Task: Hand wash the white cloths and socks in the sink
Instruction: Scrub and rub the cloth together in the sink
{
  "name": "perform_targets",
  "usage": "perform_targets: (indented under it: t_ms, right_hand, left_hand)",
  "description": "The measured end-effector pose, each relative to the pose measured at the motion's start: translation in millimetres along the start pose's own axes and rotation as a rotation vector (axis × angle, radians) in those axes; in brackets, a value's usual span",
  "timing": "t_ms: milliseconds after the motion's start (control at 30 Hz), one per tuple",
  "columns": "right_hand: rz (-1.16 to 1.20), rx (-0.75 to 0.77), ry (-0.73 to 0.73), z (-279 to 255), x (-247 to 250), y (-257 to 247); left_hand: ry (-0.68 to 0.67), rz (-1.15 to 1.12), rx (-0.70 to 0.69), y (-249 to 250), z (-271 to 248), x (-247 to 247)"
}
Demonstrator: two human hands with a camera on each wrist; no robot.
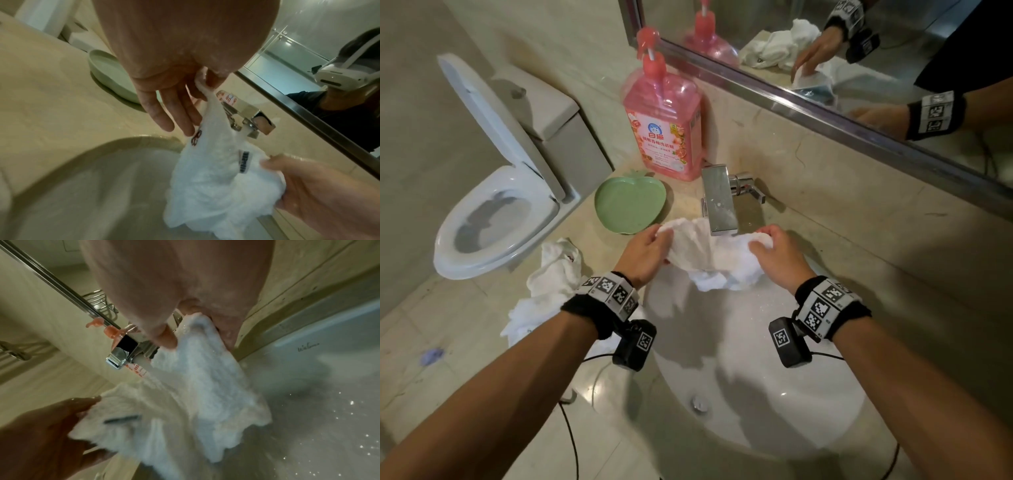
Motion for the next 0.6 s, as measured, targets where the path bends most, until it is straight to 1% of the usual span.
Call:
perform_targets:
  t_ms: [100, 133, 267, 400, 500, 567, 600]
  right_hand:
    - [-0.122, 0.027, -0.026, -2.2, 0.9, 1.4]
    - [-0.127, 0.032, -0.027, -2.7, 0.2, 3.4]
    - [-0.03, -0.043, 0.021, -4.3, 1.2, 12.8]
    - [0.088, -0.124, -0.002, 3.7, -1.2, 16.9]
    - [0.129, -0.091, -0.027, 8.6, -10.4, 12.0]
    - [0.133, -0.053, -0.089, 9.9, -21.2, 5.2]
    - [0.136, -0.041, -0.127, 10.0, -27.4, 1.2]
  left_hand:
    - [0.059, 0.118, -0.062, -1.5, -4.1, 15.3]
    - [0.083, 0.154, -0.083, -3.9, -4.9, 19.0]
    - [0.138, 0.212, -0.106, -12.2, -5.7, 27.9]
    - [0.137, 0.255, -0.108, -15.8, -3.1, 35.2]
    - [0.072, 0.171, -0.04, -17.9, -4.8, 32.4]
    - [0.035, 0.077, 0.02, -18.3, -9.9, 28.0]
    - [0.026, 0.047, 0.029, -17.9, -12.5, 25.7]
Point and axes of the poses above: each hand's wrist, its own z-axis towards the middle knuckle, its own x-axis out of the back of the hand, y = z × x, the point moved 3 cm from there along z, towards the middle knuckle, and after that the axes turned 3 degrees about y, right-handed, at the moved point
